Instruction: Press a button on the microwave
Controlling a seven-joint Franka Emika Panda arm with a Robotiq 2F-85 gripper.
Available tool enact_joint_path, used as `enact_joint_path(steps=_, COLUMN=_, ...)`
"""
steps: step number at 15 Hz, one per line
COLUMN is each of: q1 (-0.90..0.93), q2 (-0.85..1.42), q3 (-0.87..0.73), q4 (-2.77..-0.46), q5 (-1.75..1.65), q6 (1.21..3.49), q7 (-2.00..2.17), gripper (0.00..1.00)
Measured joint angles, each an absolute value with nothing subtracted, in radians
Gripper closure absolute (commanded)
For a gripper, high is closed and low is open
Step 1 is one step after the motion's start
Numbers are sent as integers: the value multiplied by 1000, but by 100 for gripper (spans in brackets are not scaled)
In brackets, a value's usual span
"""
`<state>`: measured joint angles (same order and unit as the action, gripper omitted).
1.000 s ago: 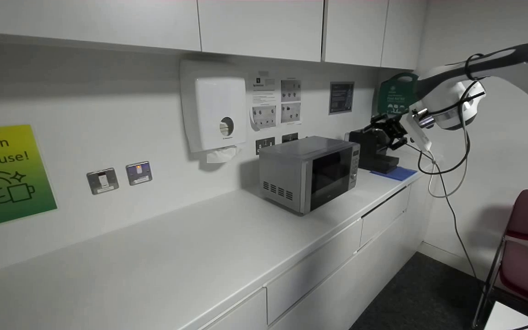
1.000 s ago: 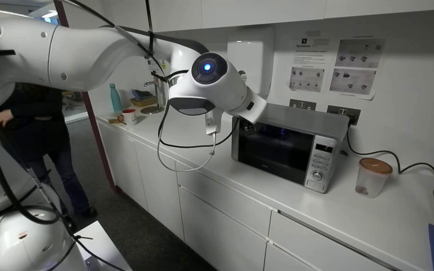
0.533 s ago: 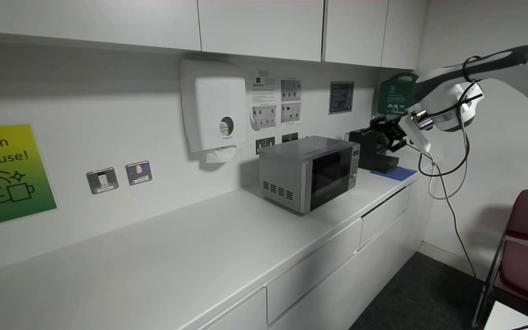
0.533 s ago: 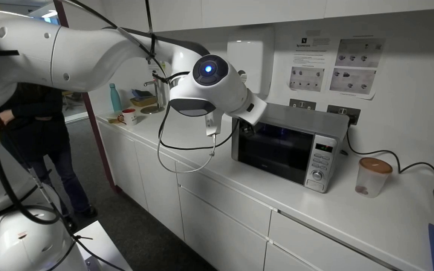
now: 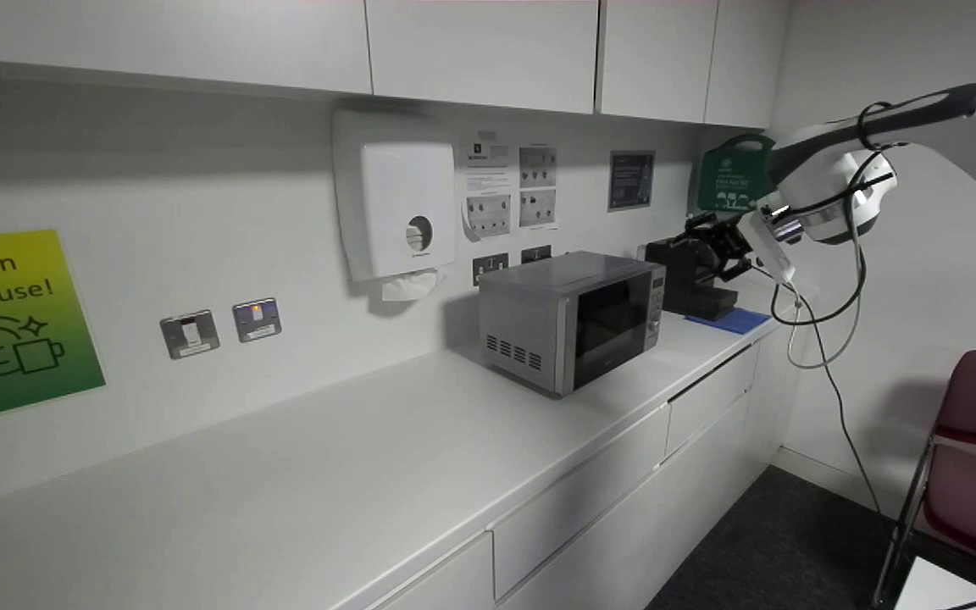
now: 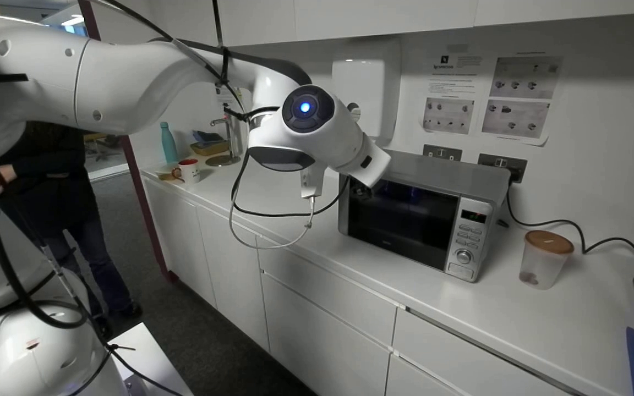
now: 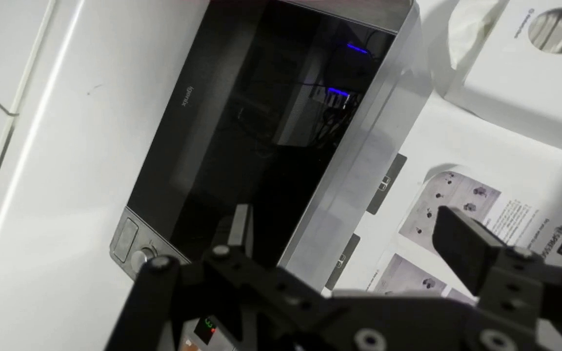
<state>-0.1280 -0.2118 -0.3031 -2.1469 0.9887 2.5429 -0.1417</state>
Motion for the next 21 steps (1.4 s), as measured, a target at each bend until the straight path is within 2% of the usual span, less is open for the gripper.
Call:
enact_joint_path(steps=5, q1=-171, q2=-140, q3=-362, q4=-2099, q5=1287, q6=2544, q7=-197, gripper=0)
enact_joint_path(steps=11, q1=-233, q2=50, q3=-403, q4=-1983, q5=1723, q6=2541, q7=-510, gripper=0)
enact_joint_path(steps=21, q1=-237, q2=210, q3=-326, q4=-1923, q5=1971, q6=2539, q7=-741, gripper=0)
